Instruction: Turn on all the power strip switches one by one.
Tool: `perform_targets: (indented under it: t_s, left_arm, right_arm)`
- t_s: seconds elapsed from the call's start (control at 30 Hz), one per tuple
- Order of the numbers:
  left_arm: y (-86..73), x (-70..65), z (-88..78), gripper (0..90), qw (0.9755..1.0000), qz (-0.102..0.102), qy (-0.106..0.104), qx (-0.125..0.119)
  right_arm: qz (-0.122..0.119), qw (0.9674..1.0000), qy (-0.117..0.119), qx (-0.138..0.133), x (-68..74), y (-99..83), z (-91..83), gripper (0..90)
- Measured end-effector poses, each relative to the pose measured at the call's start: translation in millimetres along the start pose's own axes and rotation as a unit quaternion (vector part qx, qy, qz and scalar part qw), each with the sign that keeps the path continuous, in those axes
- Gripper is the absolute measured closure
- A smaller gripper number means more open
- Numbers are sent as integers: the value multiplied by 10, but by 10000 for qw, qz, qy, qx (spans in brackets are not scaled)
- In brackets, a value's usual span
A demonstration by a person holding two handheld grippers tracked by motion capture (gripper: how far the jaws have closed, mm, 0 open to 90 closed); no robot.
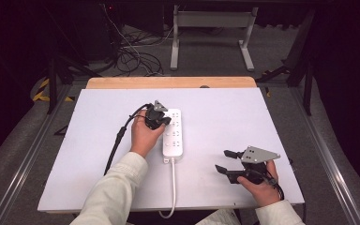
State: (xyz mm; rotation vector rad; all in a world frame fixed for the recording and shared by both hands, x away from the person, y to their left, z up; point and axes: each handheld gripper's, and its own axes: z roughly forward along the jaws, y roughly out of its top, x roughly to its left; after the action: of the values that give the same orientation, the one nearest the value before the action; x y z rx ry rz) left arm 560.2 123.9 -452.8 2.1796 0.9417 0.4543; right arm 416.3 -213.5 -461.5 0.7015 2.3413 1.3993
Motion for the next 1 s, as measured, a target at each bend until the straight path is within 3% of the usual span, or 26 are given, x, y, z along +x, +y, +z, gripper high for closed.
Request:
perform_targets:
  t_s: [0.2,0.37,0.47,0.63,0.87,1.0]
  left_arm:
    - [-17,16,24,900,10000,4,13,57]
    - [-19,6,40,900,9998,171,20,49]
    - [-24,5,42,900,9998,164,-47,39]
    - [-9,-37,48,900,9995,271,96,112]
    - [-11,-37,54,900,9997,156,104,151]
    - [-15,-66,64,900,9995,188,192,136]
  right_arm:
    - [19,10000,9,-12,-1,-1,-3,371]
    - [25,10000,9,-19,-2,-1,-4,371]
    - [24,10000,9,-23,0,1,-8,371]
    - [29,10000,15,-31,4,1,-10,370]
    - [20,10000,19,-23,3,1,-7,370]
    - [25,10000,38,-34,8,3,-9,370]
